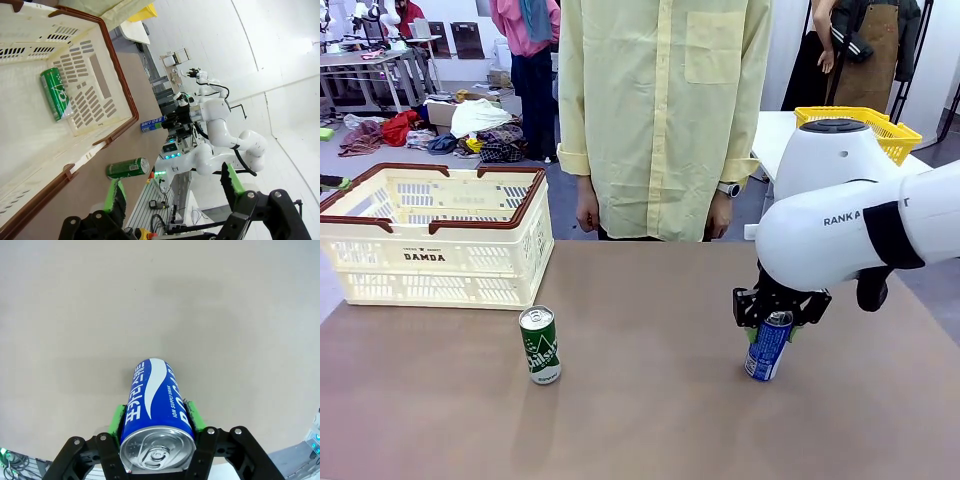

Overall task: Place the drinks into the Shopping basket.
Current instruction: Pick up one drink and place it into the Shopping basket.

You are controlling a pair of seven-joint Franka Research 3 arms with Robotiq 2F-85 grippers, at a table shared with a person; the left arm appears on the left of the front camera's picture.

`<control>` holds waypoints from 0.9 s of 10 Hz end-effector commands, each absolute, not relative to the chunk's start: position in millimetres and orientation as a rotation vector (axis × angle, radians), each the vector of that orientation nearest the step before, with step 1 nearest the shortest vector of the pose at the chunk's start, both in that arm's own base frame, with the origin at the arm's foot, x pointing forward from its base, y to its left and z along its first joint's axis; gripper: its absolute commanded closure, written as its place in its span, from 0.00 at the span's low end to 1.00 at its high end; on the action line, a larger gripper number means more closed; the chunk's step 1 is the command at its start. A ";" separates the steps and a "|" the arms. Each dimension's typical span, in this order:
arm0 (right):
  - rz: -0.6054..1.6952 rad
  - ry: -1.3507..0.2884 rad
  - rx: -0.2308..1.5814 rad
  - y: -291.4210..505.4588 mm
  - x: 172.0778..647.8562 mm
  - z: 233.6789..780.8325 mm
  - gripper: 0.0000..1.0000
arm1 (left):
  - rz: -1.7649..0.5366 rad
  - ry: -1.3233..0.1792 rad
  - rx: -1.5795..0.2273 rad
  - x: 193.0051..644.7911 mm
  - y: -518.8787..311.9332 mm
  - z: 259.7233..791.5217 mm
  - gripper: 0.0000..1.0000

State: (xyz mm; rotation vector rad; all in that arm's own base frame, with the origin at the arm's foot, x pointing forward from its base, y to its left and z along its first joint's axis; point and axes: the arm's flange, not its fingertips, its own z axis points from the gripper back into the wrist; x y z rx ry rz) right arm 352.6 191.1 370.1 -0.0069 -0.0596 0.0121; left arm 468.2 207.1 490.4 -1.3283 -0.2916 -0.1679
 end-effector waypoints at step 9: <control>0.013 -0.204 0.117 153.9 312.7 533.2 1.00 | -0.168 -0.291 -1.324 465.6 206.0 493.0 0.00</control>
